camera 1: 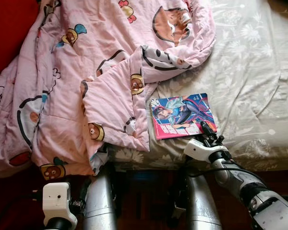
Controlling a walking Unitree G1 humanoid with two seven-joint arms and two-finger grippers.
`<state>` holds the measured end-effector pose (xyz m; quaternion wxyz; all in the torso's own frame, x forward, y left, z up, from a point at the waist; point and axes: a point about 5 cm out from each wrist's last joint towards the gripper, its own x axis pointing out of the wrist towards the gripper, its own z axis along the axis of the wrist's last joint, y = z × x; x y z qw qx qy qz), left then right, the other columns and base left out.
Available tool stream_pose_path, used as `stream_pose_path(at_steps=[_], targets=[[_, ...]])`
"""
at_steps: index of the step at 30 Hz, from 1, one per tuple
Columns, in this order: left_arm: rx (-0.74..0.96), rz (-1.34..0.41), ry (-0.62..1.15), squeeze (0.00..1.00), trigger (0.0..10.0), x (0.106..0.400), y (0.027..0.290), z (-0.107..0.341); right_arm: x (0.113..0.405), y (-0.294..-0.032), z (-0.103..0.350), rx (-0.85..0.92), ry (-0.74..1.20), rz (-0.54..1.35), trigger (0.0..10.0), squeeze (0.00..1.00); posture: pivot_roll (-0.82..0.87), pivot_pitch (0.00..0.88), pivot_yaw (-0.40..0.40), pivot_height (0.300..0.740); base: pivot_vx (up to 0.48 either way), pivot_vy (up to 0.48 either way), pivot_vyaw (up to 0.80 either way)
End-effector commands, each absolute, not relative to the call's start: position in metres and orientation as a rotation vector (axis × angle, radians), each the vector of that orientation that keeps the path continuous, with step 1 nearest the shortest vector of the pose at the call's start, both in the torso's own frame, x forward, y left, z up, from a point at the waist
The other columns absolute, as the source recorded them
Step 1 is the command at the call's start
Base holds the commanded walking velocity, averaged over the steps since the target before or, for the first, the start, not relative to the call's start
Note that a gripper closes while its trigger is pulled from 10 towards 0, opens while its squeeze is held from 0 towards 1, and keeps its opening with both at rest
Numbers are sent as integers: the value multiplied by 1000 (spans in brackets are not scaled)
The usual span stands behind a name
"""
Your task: Clean up the room
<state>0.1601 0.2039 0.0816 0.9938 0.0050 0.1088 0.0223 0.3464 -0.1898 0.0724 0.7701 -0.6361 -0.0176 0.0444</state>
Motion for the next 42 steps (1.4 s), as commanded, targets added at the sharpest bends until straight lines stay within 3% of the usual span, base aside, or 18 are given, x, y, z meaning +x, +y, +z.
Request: stream_pose_path(at_steps=[1, 2, 17, 22, 25, 28, 34, 37, 42], targets=[[0, 65, 268, 0, 10000, 151, 208, 76, 342, -190, 64, -1385, 1, 123, 10000, 0, 263, 577, -26, 582, 0, 0, 0], [0, 66, 270, 0, 10000, 151, 208, 75, 342, -190, 63, -1379, 4, 132, 0, 0, 263, 577, -26, 582, 0, 0, 0], [-5, 63, 272, 0, 10000, 157, 205, 71, 334, -189, 53, -1334, 40, 145, 0, 0, 247, 551, -35, 582, 0, 0, 0], [-9, 69, 279, 0, 10000, 164, 206, 63, 338, -194, 60, -1207, 61, 52, 0, 0, 240, 517, -41, 582, 0, 0, 0], [-18, 84, 274, 0, 10000, 176, 207, 56, 337, -205, 62, -923, 127, -77, 0, 0, 221, 456, -51, 582, 0, 0, 0], [-39, 93, 266, 0, 10000, 189, 207, 49, 334, -204, 61, -815, 116, -92, 0, 0, 212, 405, -60, 582, 0, 0, 0], [-47, 92, 244, 0, 10000, 207, 207, 45, 329, -198, 57, -677, 105, -98, 0, 0, 191, 331, -67, 582, 0, 0, 0], [-50, 92, 233, 0, 10000, 221, 206, 43, 325, -194, 51, -609, 115, -85, 0, 0, 176, 253, -71, 582, 0, 0, 0], [-52, 86, 197, 0, 10000, 242, 205, 43, 305, -176, 32, -535, 132, 121, 0, 0, 159, 174, -70, 582, 0, 0, 0]])
